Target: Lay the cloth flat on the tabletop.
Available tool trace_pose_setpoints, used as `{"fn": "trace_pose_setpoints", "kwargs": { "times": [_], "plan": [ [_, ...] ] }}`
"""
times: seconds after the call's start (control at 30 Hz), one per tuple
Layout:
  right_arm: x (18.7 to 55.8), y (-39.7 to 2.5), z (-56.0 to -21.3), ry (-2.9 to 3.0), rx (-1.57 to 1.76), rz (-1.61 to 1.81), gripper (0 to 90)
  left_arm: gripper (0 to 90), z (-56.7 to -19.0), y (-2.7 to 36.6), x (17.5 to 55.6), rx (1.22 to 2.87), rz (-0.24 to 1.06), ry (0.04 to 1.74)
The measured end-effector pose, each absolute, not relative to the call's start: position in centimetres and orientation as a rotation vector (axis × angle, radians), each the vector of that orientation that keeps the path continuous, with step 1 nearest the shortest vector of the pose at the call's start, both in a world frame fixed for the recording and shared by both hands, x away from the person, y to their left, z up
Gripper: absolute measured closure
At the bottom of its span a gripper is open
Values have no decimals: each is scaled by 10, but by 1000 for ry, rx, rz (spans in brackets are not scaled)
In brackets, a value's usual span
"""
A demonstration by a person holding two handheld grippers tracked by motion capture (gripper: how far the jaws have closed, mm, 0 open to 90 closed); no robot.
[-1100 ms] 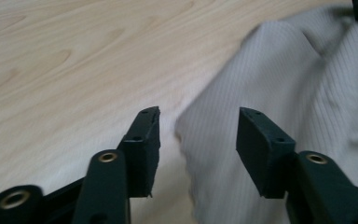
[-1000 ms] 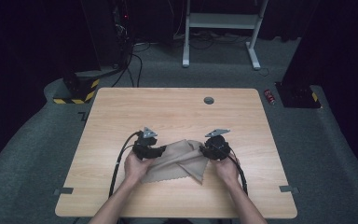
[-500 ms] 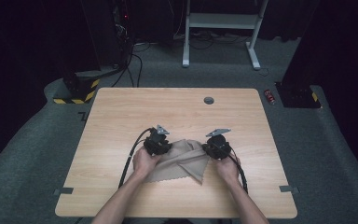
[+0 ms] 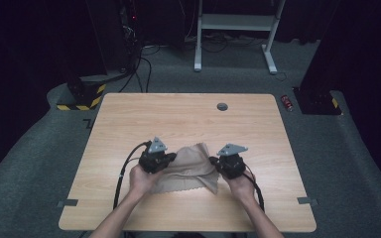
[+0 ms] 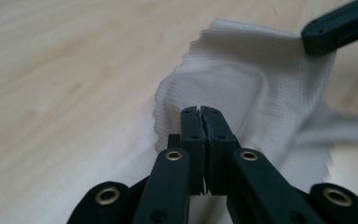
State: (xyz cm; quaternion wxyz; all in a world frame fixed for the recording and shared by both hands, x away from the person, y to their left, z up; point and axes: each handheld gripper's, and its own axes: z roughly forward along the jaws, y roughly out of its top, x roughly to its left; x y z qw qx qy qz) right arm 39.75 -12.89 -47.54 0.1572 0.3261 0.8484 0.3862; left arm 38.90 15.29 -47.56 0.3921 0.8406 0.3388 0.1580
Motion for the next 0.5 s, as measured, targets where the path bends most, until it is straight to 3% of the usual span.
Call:
{"fn": "trace_pose_setpoints", "kwargs": {
  "times": [0.17, 0.23, 0.33, 0.5],
  "plan": [
    [366, -122, -502, 2567, 819, 1006, 871, 844, -505, 158, 366, 2236, 327, 873],
    [361, -122, -510, 2606, 793, 967, 818, 793, -509, 161, 361, 2224, 289, 882],
    [362, -131, -498, 2555, 841, 1067, 765, 679, -502, 168, 360, 2166, 312, 925],
    [375, -133, -485, 2473, 925, 1069, 716, 642, -495, 174, 378, 2114, 347, 1041]
  ]
}}
